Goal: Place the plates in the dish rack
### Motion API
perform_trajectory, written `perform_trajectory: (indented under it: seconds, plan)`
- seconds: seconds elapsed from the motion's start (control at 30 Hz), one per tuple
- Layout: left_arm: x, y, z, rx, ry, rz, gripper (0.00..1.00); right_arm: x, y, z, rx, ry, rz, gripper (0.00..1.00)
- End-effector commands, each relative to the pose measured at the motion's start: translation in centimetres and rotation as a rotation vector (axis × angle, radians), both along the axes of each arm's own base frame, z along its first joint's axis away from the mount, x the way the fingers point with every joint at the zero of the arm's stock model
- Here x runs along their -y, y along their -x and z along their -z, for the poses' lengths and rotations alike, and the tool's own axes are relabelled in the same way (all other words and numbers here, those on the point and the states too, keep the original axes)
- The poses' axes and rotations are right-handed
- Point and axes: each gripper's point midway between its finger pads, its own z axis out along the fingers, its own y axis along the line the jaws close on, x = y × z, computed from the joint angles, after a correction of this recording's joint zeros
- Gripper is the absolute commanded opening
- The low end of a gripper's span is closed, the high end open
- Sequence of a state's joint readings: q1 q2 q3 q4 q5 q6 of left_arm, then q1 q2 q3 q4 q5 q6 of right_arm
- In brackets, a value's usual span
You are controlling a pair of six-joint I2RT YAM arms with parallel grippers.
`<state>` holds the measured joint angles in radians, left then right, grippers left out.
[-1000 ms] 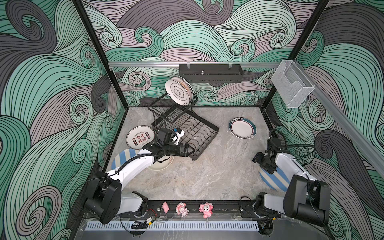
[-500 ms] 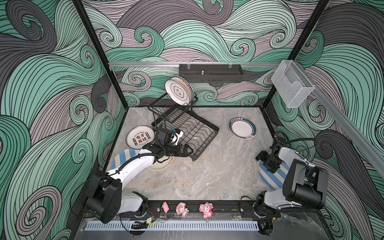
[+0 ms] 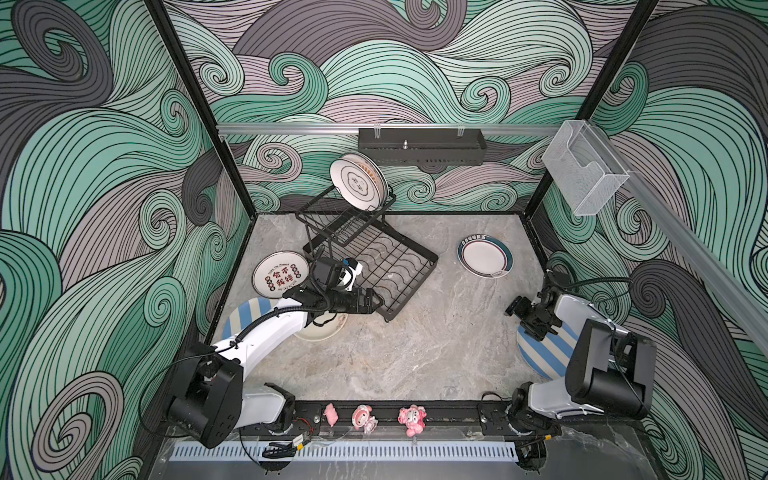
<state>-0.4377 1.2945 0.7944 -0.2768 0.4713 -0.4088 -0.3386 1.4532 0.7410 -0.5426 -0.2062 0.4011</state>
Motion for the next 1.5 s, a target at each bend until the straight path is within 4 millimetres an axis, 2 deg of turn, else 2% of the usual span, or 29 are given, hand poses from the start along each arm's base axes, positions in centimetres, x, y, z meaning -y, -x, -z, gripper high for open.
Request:
perform_trajectory:
  seconds: [0.0, 0.5, 0.9, 1.1, 1.47]
  plan:
    - [-0.9, 0.4, 0.3, 0.002, -0.027, -0.017, 0.99, -3.2, 1.5, 1.2, -0.046, -0.110, -0.051, 0.79]
    - [-1.1, 1.1, 0.4, 0.004, -0.012, -0.019, 0.98, -6.4, 1.6, 1.0, 0.008, -0.209, -0.102, 0.80]
    - [-0.6, 1.2, 0.1, 0.007, 0.007, 0.003, 0.99, -10.6, 2.0, 0.3, 0.059, -0.272, -0.175, 0.80]
    - [-0.7, 1.2, -0.3, 0.028, 0.004, 0.007, 0.98, -12.7, 2.9, 0.7, 0.057, -0.290, -0.218, 0.80]
    - [-0.7, 1.5, -0.7, 0.036, 0.015, 0.007, 0.99, -16.8, 2.6, -0.1, 0.097, -0.318, -0.322, 0.81]
